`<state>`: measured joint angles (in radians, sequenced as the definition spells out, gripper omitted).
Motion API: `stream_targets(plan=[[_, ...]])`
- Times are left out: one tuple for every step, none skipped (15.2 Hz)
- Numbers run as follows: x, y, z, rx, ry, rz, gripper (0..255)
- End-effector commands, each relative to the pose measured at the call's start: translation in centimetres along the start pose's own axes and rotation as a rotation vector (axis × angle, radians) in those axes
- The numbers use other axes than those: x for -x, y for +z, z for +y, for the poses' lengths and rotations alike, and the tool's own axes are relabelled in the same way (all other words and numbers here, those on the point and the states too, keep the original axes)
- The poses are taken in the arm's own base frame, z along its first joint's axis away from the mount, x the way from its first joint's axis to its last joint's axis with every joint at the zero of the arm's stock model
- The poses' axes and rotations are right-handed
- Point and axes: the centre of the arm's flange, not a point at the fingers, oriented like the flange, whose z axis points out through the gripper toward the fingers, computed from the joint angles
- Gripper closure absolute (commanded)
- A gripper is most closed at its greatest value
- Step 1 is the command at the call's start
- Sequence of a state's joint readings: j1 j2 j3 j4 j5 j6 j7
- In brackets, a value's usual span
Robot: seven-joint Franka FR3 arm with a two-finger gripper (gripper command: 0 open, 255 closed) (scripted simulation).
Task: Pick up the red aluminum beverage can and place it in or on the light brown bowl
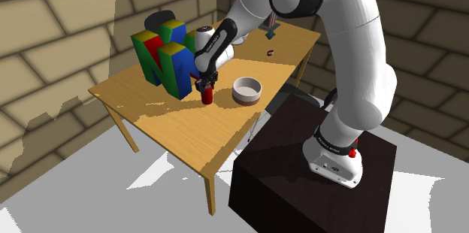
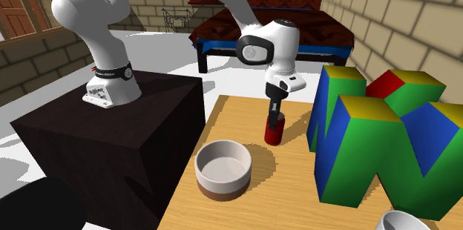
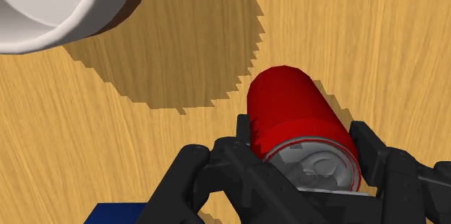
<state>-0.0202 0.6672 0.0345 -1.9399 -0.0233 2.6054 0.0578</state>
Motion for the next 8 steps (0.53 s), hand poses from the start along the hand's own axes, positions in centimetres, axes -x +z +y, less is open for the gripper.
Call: stream_targets(plan=[[0.0, -1.1, -0.1, 0.0, 0.0, 0.0, 255], [0.0, -1.6, -0.1, 0.0, 0.0, 0.0, 255], [0.0, -2.1, -0.1, 0.0, 0.0, 0.0, 255], [0.0, -2.7, -0.1, 0.0, 0.0, 0.0, 255], [0.0, -3.2, -0.1, 0.0, 0.0, 0.0, 255], [0.0, -3.7, -0.1, 0.0, 0.0, 0.0, 255], [0.0, -4.2, -0.1, 0.0, 0.0, 0.0, 255], [0.0, -4.8, -0.1, 0.0, 0.0, 0.0, 255]])
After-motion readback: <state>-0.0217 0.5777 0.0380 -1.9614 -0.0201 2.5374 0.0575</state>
